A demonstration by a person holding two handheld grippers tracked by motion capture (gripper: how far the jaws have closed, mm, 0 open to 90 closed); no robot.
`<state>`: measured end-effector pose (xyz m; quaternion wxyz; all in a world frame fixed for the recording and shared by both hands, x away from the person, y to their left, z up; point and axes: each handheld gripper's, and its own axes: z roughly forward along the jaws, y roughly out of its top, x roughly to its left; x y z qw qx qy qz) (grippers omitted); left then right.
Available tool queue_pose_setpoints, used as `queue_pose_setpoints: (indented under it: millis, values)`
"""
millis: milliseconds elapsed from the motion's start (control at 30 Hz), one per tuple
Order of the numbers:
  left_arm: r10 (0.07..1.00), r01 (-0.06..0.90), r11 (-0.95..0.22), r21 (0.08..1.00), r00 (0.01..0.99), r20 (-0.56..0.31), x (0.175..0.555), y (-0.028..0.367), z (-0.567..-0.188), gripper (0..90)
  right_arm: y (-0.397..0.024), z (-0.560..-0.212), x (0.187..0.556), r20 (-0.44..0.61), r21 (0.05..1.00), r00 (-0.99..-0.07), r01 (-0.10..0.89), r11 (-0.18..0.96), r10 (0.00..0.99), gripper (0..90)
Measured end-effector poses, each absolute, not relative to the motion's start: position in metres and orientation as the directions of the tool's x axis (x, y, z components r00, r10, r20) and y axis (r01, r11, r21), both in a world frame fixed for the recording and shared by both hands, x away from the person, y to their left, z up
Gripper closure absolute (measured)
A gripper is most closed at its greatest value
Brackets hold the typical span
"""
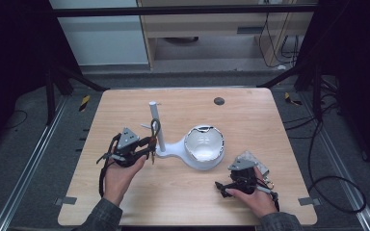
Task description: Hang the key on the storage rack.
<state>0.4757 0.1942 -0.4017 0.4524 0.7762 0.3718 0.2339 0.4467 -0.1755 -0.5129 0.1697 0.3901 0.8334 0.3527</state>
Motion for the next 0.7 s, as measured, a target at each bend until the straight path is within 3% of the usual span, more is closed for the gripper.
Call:
queue_pose_setpoints:
  millis: [67, 100, 133, 167, 333, 500, 700]
  values:
    - [0.796, 0.367, -0.304, 0.879, 0.605, 0.023, 0.478, 0.195, -0.403, 49.8, -0.176, -0.513, 0.447, -0.004, 0.721, -0.640, 0.530, 0.446, 0.768, 0.6]
    - [0.790, 0.370, -0.303, 0.878, 0.612, 0.015, 0.479, 0.196, -0.404, 49.8, -0.176, -0.513, 0.447, -0.005, 0.721, -0.642, 0.530, 0.447, 0.767, 0.7]
    - [0.790, 0.371, -0.301, 0.878, 0.613, 0.012, 0.480, 0.196, -0.406, 44.3, -0.176, -0.513, 0.447, -0.004, 0.722, -0.638, 0.531, 0.444, 0.770, 1.7]
    - [0.785, 0.371, -0.310, 0.875, 0.620, 0.015, 0.480, 0.198, -0.410, 33.3, -0.178, -0.511, 0.446, -0.009, 0.723, -0.639, 0.527, 0.446, 0.769, 5.0]
    - [0.780, 0.380, -0.330, 0.864, 0.625, 0.023, 0.478, 0.206, -0.425, 16.4, -0.189, -0.486, 0.444, -0.052, 0.755, -0.615, 0.492, 0.435, 0.787, 5.7]
    - [0.781, 0.398, -0.370, 0.839, 0.623, 0.049, 0.473, 0.229, -0.446, 6.2, -0.208, -0.442, 0.443, -0.122, 0.739, -0.601, 0.477, 0.477, 0.790, 5.9]
    - [0.820, 0.499, -0.353, 0.792, 0.572, 0.005, 0.486, 0.256, -0.478, 5.6, -0.231, -0.407, 0.447, -0.178, 0.679, -0.573, 0.517, 0.522, 0.800, 10.1]
